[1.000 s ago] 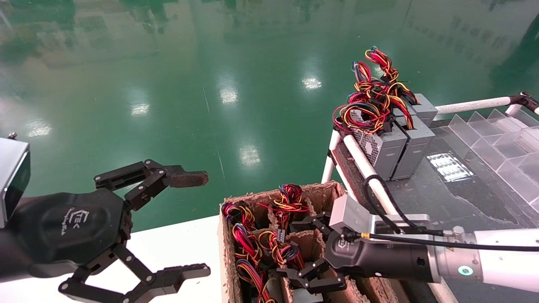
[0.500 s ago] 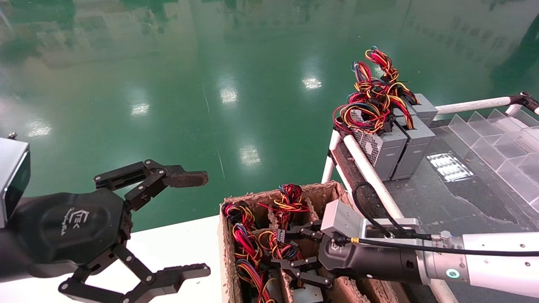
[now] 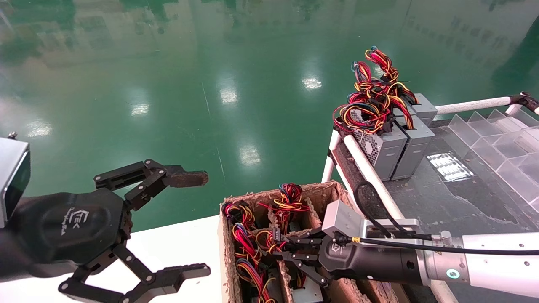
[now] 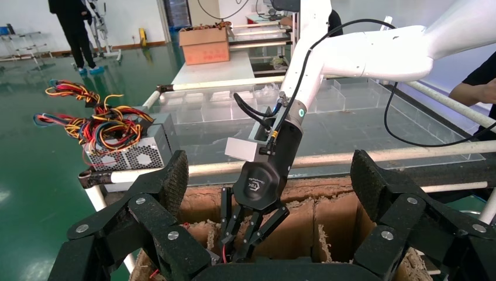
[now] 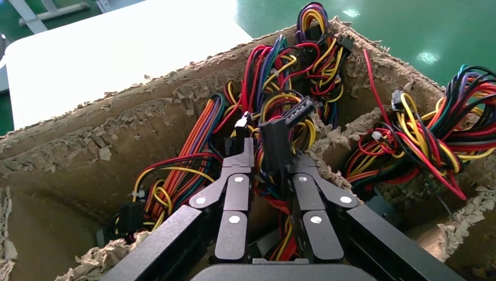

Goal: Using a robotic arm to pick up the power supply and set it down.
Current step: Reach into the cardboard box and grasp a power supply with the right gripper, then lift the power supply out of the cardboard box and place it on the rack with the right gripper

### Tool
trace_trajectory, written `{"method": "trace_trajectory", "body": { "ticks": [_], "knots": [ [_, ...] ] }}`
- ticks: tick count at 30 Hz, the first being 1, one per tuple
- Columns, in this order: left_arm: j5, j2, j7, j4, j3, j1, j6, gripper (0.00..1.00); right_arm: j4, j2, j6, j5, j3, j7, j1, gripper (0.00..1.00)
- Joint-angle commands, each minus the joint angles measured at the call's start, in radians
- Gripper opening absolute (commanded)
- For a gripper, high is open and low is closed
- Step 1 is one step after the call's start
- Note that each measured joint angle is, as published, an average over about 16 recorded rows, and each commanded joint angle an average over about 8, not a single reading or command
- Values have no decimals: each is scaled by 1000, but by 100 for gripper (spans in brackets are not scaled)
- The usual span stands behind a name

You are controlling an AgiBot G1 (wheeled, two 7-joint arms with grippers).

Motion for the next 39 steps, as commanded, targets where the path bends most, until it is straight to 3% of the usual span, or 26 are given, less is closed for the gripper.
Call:
{"method": "trace_trajectory", "body": {
  "ticks": [1,21,39],
  "knots": [
    [0,0,0,0,0,0,0,100,-9,-2,-3,3,0,-1,3,0],
    [-1,-1,1,0,2,0,-1,100,78,93,2,171,129,-19,2,0],
    [-2,-1,1,0,3,-1,-1,100,134,225,44,315,294,-5,79,0]
  ]
}}
